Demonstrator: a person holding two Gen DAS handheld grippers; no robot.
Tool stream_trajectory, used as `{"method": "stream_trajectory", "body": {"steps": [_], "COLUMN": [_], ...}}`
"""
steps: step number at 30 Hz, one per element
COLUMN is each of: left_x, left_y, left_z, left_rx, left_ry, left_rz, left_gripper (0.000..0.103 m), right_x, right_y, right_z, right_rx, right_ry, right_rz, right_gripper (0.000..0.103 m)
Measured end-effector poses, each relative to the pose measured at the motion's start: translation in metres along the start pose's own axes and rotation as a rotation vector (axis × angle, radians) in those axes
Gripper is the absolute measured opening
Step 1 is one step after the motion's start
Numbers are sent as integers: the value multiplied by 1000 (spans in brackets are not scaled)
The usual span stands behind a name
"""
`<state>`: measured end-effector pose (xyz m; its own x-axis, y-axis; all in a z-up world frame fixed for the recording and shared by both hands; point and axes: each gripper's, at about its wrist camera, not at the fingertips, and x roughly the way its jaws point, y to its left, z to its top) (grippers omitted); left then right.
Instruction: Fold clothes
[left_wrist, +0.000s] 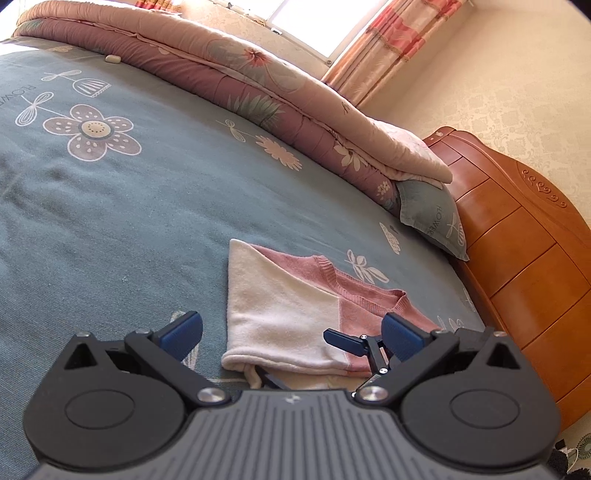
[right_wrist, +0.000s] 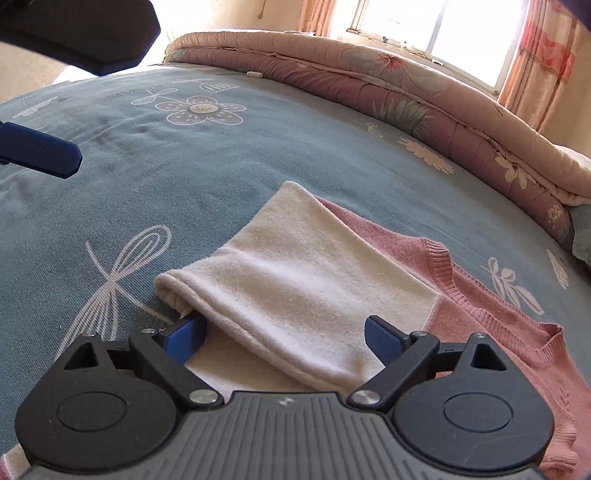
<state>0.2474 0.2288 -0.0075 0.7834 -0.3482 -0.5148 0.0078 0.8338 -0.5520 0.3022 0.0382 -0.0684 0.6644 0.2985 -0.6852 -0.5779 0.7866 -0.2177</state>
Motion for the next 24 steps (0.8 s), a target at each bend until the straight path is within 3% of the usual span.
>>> {"method": "stream_trajectory", "body": {"steps": [6, 11, 13, 15, 17, 21, 24], "left_x": [-3, -6, -6, -5, -4, -1, 0], "left_y": [5, 10, 10, 9, 7, 4, 2], "left_z": [2, 3, 3, 3, 3, 3, 3], "left_rx": [-23, -42, -46, -45, -44, -42, -41], "left_ry": [-10, -17, -18, -13, -9, 0, 7], "left_rz": [-17, -31, -38, -46, -54, -70, -82], "left_gripper": [102, 102, 102, 102, 102, 102, 102], "right_x": [-36, -14, -2, 0, 3, -4, -11], "right_y": [-25, -11, 3, 14, 24, 16, -1], "right_z": [1, 6, 8, 9, 9, 14, 8], "right_rx": [79, 46, 18, -1, -20, 24, 69], "right_ry": [-83, -122, -97, -64, -31, -87, -39], "right_rz": [64, 193, 263, 291, 318, 291, 302], "right_gripper": [96, 96, 96, 103, 103, 103, 103]}}
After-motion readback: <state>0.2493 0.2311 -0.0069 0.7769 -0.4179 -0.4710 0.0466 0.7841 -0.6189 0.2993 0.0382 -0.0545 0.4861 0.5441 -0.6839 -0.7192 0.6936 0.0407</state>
